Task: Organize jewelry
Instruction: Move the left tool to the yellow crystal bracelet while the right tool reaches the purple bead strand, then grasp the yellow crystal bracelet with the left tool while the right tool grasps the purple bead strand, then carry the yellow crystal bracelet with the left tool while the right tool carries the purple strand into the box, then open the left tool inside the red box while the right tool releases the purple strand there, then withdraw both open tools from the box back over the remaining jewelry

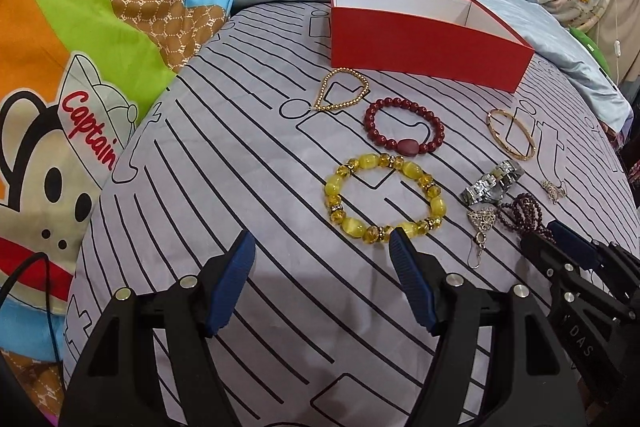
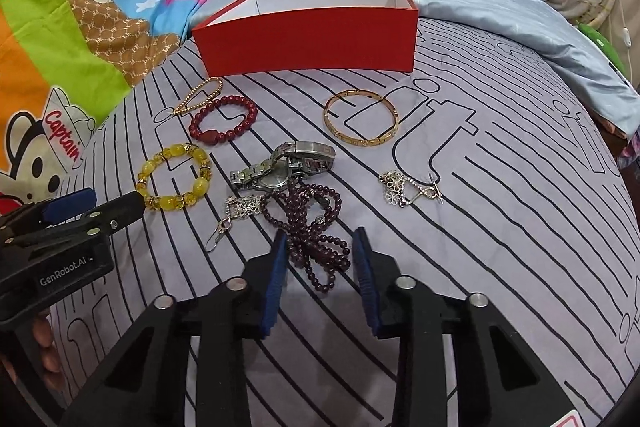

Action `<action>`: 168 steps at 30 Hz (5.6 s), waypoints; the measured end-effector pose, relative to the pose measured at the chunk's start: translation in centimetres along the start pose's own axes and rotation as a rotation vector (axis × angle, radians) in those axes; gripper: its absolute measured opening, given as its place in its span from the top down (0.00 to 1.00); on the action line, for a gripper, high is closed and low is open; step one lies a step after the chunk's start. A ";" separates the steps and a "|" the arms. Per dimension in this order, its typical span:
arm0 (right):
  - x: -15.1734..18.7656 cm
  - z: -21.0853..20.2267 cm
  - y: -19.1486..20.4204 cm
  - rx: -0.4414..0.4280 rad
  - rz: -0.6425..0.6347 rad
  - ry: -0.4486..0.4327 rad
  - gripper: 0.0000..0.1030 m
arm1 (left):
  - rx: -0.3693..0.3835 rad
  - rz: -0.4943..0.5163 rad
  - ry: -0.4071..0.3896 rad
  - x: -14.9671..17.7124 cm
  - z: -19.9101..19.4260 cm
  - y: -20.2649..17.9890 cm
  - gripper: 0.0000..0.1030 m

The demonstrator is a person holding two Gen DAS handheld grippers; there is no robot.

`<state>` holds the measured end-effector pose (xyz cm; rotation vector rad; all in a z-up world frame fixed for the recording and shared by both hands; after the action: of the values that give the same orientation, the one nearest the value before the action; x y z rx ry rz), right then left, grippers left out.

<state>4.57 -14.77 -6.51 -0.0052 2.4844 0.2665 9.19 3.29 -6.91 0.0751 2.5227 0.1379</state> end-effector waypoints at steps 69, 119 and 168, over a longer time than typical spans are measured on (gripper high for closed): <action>-4.0 -6.2 -2.3 -0.076 0.096 -0.139 0.92 | 0.177 -0.004 -0.111 -6.2 -4.5 -1.7 0.92; -21.8 5.5 -4.3 -0.033 0.017 -0.142 0.70 | 0.077 -0.065 -0.157 -22.7 6.1 -3.8 0.71; -4.9 -4.2 -3.8 0.000 0.095 -0.118 0.65 | 0.047 -0.075 -0.087 -8.5 -0.1 -0.4 0.57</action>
<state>6.29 -19.64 -1.03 0.1253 2.3705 0.2981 16.09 2.12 -2.02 0.0057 2.4384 0.0444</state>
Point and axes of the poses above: each gripper's, at about its wrist camera, not at the fingertips, and z roughly the way its jaws point, y to its left, x to its underside, the point moved 1 cm from there along z, roughly the way its jaws point, and after that the axes turned 9 degrees about -x, right-handed, at the moved point
